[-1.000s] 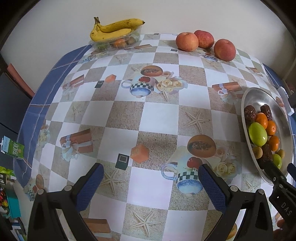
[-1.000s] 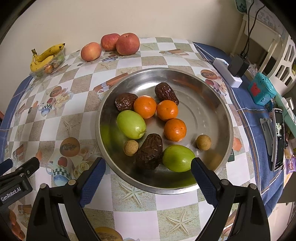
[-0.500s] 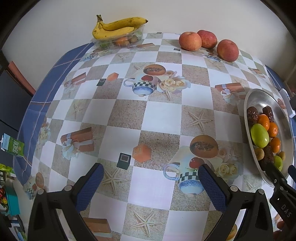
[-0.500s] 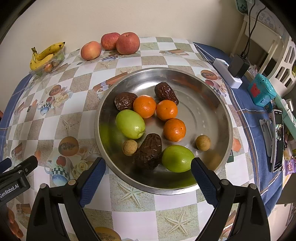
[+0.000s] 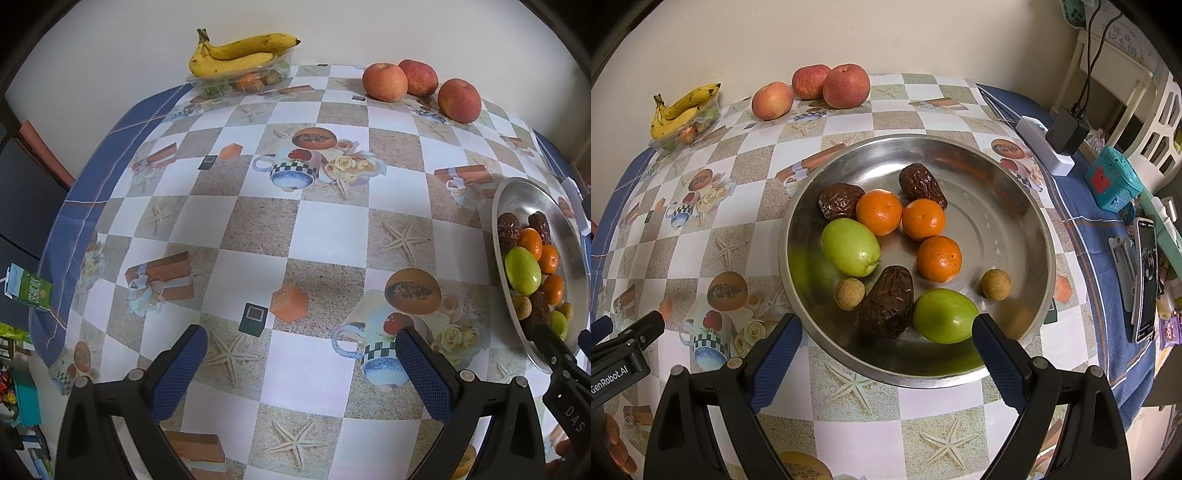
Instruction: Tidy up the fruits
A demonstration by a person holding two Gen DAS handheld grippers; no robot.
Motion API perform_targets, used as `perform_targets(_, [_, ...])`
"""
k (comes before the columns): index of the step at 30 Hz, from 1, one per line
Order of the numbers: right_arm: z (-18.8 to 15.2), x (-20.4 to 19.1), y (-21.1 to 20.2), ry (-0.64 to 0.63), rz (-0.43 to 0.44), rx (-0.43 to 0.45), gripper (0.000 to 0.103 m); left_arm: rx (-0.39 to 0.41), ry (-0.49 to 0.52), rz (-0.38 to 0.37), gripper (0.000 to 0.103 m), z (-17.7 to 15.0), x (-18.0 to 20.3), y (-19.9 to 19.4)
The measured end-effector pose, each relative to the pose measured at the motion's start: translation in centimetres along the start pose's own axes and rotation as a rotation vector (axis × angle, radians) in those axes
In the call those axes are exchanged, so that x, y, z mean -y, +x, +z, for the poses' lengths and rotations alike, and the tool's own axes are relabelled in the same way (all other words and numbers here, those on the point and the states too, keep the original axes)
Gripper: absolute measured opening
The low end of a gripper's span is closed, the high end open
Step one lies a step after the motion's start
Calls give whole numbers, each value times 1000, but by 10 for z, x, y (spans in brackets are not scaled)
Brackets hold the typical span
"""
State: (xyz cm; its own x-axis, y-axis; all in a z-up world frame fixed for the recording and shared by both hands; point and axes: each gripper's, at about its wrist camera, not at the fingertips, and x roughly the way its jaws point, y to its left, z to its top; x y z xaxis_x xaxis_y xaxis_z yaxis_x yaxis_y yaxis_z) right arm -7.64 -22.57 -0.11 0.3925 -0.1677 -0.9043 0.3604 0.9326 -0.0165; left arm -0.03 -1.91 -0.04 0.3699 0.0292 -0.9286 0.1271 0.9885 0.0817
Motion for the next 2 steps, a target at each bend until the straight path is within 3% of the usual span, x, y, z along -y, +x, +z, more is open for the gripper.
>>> perform_targets(2, [0, 0, 0, 1, 0, 0, 94, -2, -4, -5, 103, 0, -1, 0])
